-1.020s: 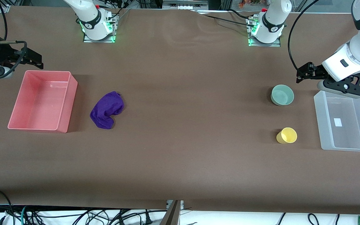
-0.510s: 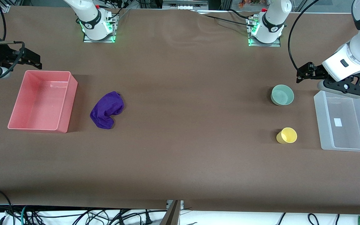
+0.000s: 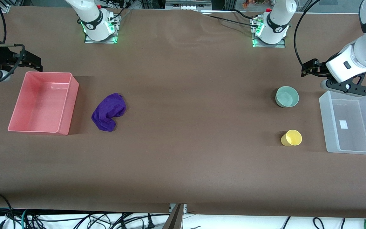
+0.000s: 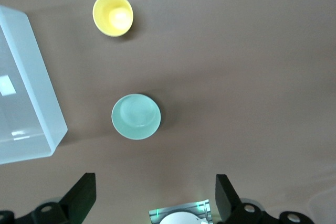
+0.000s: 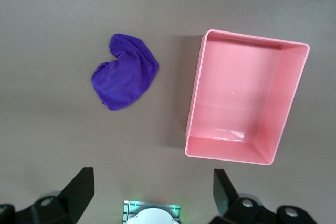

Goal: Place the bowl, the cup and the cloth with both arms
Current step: 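Grasp the purple cloth with the right gripper while the left gripper grasps the bowl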

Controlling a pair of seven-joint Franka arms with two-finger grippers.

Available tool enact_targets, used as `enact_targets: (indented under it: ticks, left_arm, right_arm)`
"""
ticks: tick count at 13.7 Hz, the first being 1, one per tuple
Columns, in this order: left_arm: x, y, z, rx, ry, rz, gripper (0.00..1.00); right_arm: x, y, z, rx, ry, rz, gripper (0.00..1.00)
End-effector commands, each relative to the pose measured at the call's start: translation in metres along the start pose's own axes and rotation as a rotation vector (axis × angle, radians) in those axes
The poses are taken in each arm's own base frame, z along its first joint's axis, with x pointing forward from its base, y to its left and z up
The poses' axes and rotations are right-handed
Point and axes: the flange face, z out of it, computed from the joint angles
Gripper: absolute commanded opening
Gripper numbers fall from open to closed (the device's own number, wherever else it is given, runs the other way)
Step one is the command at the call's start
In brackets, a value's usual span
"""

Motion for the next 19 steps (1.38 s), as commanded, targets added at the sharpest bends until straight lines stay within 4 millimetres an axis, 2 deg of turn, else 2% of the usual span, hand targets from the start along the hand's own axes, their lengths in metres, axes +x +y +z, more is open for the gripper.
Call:
enact_targets:
  ticks: [1,3,4,5,8,9,11,14,17,18,19]
  left_arm:
    - [-0.017,-0.007,0.04,0.038,-0.022,0.116,1.0]
    - [-0.02,-0.022,0.063,0.036,-0.014,0.24,1.0]
    - [-0.017,-0.03,0.082,0.033,-0.008,0.318,1.0]
    - [-0.017,-0.044,0.099,0.038,0.018,0.394,1.0]
    - [-0.02,-0.064,0.167,0.056,0.063,0.553,1.0]
    - [-0.02,-0.063,0.186,0.058,0.063,0.588,1.0]
    - [-0.007,-0.069,0.235,0.063,0.019,0.673,1.0]
    - [0.015,-0.083,0.286,0.059,0.05,0.718,1.0]
    - [0.023,-0.094,0.32,0.058,0.057,0.795,1.0]
    - [0.026,-0.095,0.323,0.066,0.067,0.813,1.0]
    - [0.027,-0.095,0.328,0.065,0.068,0.833,0.98]
  right_arm:
    - [0.02,0.002,0.056,0.011,-0.084,-0.014,1.0]
    - [0.025,-0.002,0.08,0.016,-0.095,-0.013,1.0]
    - [0.031,-0.008,0.094,0.022,-0.082,-0.015,1.0]
    - [0.041,-0.021,0.118,0.024,-0.072,-0.037,1.0]
    - [0.067,-0.059,0.216,0.033,0.008,-0.088,1.0]
    - [0.07,-0.068,0.245,0.037,0.037,-0.06,1.0]
    - [0.079,-0.092,0.291,0.049,0.061,-0.008,1.0]
    - [0.086,-0.113,0.335,0.06,0.047,0.013,1.0]
    - [0.09,-0.119,0.369,0.07,0.043,0.008,1.0]
    - [0.089,-0.12,0.375,0.07,0.042,0.006,0.95]
    - [0.086,-0.12,0.38,0.07,0.034,0.005,0.8]
